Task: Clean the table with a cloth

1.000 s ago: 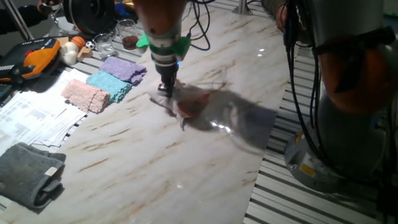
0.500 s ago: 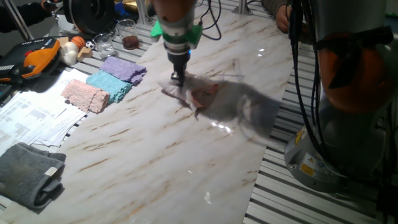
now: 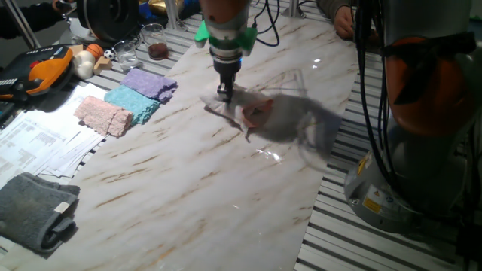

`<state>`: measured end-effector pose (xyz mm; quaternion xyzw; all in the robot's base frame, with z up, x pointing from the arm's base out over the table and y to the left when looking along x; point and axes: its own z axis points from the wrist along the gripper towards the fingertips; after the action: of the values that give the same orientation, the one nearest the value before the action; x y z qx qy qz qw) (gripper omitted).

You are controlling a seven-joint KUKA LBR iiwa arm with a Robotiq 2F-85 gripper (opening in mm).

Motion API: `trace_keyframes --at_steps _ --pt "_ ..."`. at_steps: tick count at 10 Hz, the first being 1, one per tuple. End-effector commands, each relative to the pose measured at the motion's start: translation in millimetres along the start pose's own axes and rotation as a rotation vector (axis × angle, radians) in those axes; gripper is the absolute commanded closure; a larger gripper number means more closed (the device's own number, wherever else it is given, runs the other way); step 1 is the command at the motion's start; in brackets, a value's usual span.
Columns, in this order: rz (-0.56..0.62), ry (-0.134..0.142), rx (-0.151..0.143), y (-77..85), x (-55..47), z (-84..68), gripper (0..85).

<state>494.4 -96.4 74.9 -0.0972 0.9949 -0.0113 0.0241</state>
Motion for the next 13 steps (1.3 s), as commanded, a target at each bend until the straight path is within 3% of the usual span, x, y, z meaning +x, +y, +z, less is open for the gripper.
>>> trace_keyframes --at_steps 1,2,3,4,5,6,7,9,10,11,13 --pt "0.018 0.014 -0.013 -0.3 -3.1 -5.6 68.0" --pt "0.033 0.016 -0.016 -0.1 -6.8 -10.6 68.0" --pt "0.055 0.017 -0.035 0.9 -10.1 -12.3 51.0" --pt "0.084 0.019 -0.055 3.5 -13.7 -12.7 51.0" --pt "0.102 0.021 -0.06 6.9 -17.4 -13.6 34.0" --pt "0.124 0.026 -0.063 10.8 -20.6 -15.5 34.0" --pt "0.148 0.041 -0.086 15.1 -24.0 -19.3 34.0" --pt "0.204 0.071 -0.092 41.7 -35.5 -41.3 34.0" --pt "0.223 0.082 -0.085 63.7 -40.5 -58.7 51.0" --pt "0.238 0.085 -0.084 84.7 -43.5 -71.7 51.0" --pt "0.249 0.09 -0.107 120.3 -49.2 -90.2 85.0"
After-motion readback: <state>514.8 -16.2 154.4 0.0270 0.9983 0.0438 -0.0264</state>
